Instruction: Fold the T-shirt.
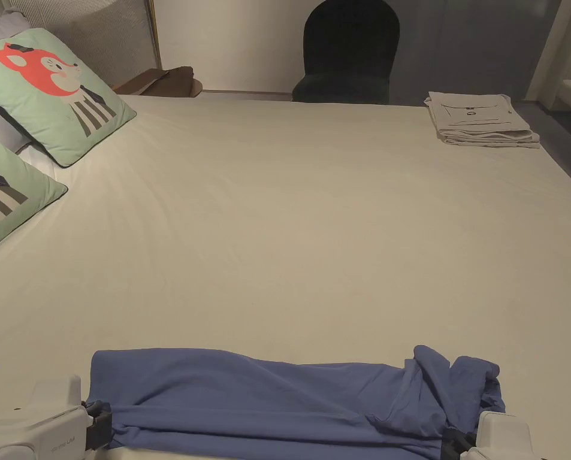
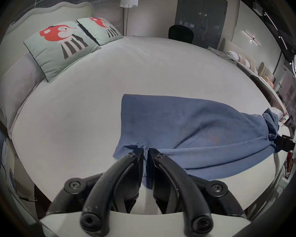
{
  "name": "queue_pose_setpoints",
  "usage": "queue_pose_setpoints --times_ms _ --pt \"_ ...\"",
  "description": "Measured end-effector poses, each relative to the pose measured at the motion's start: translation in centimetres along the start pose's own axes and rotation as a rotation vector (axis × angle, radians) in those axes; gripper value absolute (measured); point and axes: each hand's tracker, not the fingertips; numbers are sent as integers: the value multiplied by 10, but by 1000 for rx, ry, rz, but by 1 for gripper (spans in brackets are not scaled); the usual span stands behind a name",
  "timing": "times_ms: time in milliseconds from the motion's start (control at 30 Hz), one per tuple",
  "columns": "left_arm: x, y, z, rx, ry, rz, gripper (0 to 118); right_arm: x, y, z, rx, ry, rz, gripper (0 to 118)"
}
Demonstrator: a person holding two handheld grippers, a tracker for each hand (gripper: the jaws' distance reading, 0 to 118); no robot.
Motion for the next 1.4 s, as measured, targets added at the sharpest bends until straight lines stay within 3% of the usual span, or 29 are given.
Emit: queue_pose_setpoints --times_ms 133,200,233,333,367,400,700,767,800,867,933,967,1067,1133,1400 --pt "-1 0 -2 5 -5 17 6 -3 2 1 0 -5 -1 3" --pt "0 5 4 8 -14 36 13 -7 11 11 9 6 7 5" --pt "2 10 10 17 -29 48 32 -11 17 19 48 10 13 19" --pt "14 32 31 117 -115 92 104 -21 45 41 180 3 60 89" --pt "21 41 40 171 -128 97 112 -26 56 48 234 -5 70 101" --pt "28 50 49 242 -121 87 110 -30 66 54 285 -8 82 106" --pt "88 95 97 674 -133 -40 109 -61 119 98 612 -75 165 106" --pt "97 92 99 723 -117 -87 106 -62 120 102 629 -67 165 97" --pt "100 92 99 724 -105 -99 103 -63 120 102 635 -65 165 87" --pt "105 87 97 715 -103 -107 64 -64 119 102 640 -69 168 47" --pt "107 84 93 707 -97 -119 5 -66 117 100 647 -82 177 10" --pt "105 83 87 693 -83 -128 0 -66 117 99 647 -84 185 2" --pt "95 77 80 650 -114 -113 0 -67 114 96 652 -84 197 0" --pt "78 78 73 592 -171 -26 0 -67 114 95 645 -78 197 0" --pt "-45 88 38 189 -554 299 0 -72 116 88 621 -79 210 0"
